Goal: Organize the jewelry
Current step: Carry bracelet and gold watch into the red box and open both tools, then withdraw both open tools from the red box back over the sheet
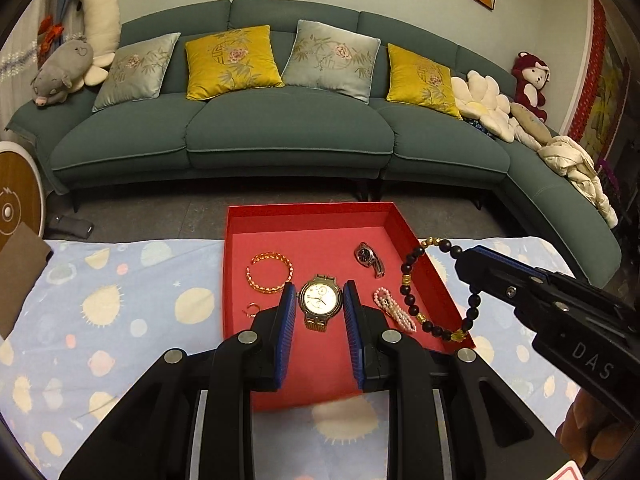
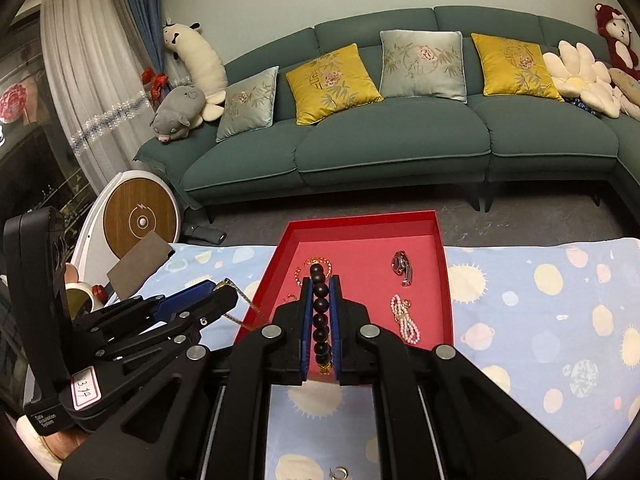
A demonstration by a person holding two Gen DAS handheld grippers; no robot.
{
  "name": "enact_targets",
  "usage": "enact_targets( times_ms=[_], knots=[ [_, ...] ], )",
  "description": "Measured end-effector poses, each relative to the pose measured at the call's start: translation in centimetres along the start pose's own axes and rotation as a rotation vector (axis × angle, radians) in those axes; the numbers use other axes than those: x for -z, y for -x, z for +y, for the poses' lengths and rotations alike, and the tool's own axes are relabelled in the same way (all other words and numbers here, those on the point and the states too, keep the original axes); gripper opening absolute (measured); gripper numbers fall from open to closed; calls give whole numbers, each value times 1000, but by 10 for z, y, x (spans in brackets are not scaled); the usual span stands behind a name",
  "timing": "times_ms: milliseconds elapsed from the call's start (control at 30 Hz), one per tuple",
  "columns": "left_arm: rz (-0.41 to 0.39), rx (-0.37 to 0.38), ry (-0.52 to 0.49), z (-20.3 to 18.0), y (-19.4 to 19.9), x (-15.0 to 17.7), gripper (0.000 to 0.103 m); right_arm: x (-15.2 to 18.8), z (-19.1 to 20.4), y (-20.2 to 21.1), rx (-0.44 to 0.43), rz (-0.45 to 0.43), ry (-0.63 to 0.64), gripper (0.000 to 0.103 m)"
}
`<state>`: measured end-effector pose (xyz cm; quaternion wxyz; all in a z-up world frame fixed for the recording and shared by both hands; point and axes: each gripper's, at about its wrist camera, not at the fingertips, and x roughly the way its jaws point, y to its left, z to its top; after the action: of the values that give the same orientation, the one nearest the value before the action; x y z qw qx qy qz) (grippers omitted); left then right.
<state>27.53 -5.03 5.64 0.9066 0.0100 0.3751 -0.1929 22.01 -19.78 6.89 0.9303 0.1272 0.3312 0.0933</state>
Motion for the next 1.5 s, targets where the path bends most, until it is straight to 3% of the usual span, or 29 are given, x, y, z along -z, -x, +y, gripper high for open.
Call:
enact_targets(
  times_ms=[233, 600, 700, 767, 900, 1000, 1133, 1300, 1500],
  knots=[
    [64, -23, 3, 4, -66, -12, 21, -10, -23, -74, 24, 80, -43, 7],
    [90, -31, 30, 15, -103, -9, 21, -11, -41, -140, 54, 161, -50, 8],
    [74, -56, 15, 12, -101, -10, 25, -8, -42, -147, 87, 172, -33, 9],
    [60, -82, 7, 11, -94, -13, 46, -8, -43, -147, 134, 162, -9, 10],
    [-17, -64, -7, 9, -51, -18, 50, -12, -42, -119, 178, 88, 9, 10],
    [-68, -41, -2, 9, -4, -14, 50, -17, -35, -72, 182, 18, 45, 10],
    [-106, -65, -20, 7, 57, 6, 51, -11, -16, 5, 180, -46, 123, 15],
    [-95, -95, -47, 3, 110, 48, 52, 14, -1, 82, 128, -68, 101, 20],
    [-29, -79, -17, 8, 134, 103, 58, 70, 10, 131, 96, -57, 65, 20]
  ],
)
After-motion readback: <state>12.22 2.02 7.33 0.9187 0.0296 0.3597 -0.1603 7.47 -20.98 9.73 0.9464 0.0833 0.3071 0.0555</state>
